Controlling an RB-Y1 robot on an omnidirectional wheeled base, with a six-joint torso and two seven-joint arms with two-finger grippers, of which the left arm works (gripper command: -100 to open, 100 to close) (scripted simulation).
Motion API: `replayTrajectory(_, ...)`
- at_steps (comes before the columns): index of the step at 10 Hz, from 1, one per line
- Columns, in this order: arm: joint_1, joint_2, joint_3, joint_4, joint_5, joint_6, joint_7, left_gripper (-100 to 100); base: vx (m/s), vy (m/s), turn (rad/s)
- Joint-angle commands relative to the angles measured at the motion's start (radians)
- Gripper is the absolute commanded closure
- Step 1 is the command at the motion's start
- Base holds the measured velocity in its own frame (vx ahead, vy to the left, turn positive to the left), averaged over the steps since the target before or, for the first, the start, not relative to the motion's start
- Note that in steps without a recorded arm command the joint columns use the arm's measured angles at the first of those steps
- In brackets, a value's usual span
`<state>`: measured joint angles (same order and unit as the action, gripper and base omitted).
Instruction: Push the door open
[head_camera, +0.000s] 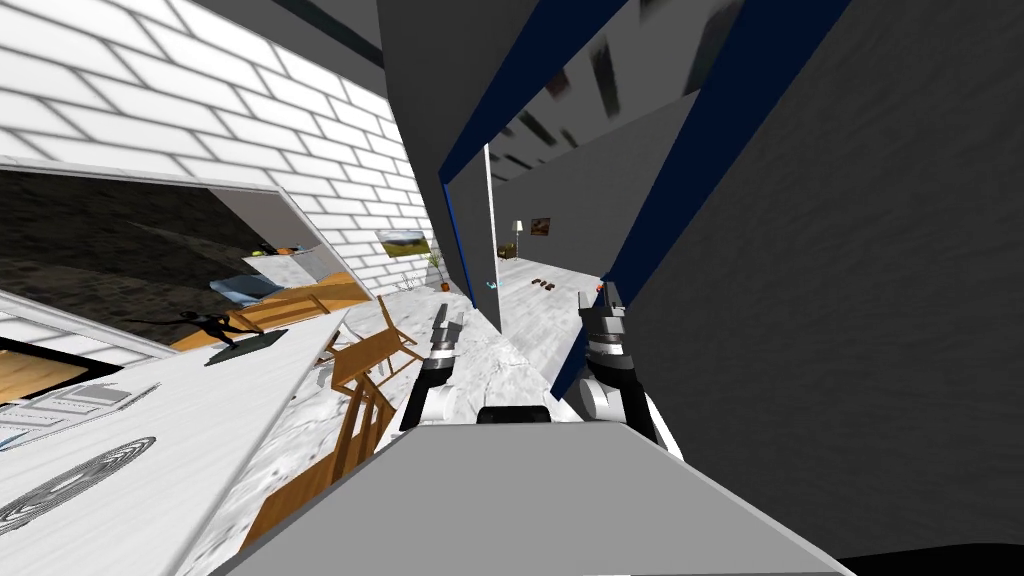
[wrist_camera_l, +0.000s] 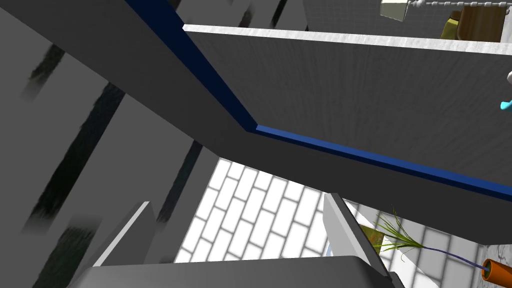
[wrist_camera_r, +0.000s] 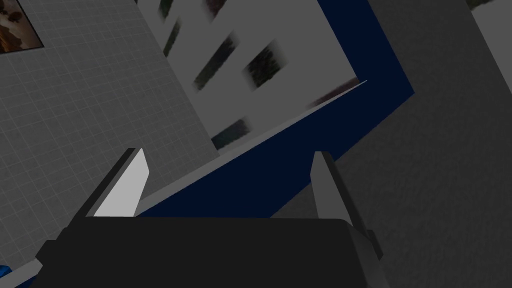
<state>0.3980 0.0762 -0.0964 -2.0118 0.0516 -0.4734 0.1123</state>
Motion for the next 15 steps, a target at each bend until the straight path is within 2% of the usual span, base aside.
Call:
replayTrajectory(1, -0.011, 0.002, -0.010, 0.032, -0.007, -0.011, 0.002, -100, 0.096, 0.067, -0.022)
replayTrajectory(2, -0.018, 0.004, -0.015, 0.049, -0.011, -0.015, 0.004, -100, 0.098, 0.071, -0.019)
replayTrajectory(3, -0.033, 0.008, -0.026, 0.086, -0.019, -0.024, 0.008, -100, 0.145, 0.090, -0.033)
replayTrajectory(15, -0.131, 0.024, -0.097, 0.327, -0.072, -0.084, 0.034, -100, 0.100, 0.077, -0.022)
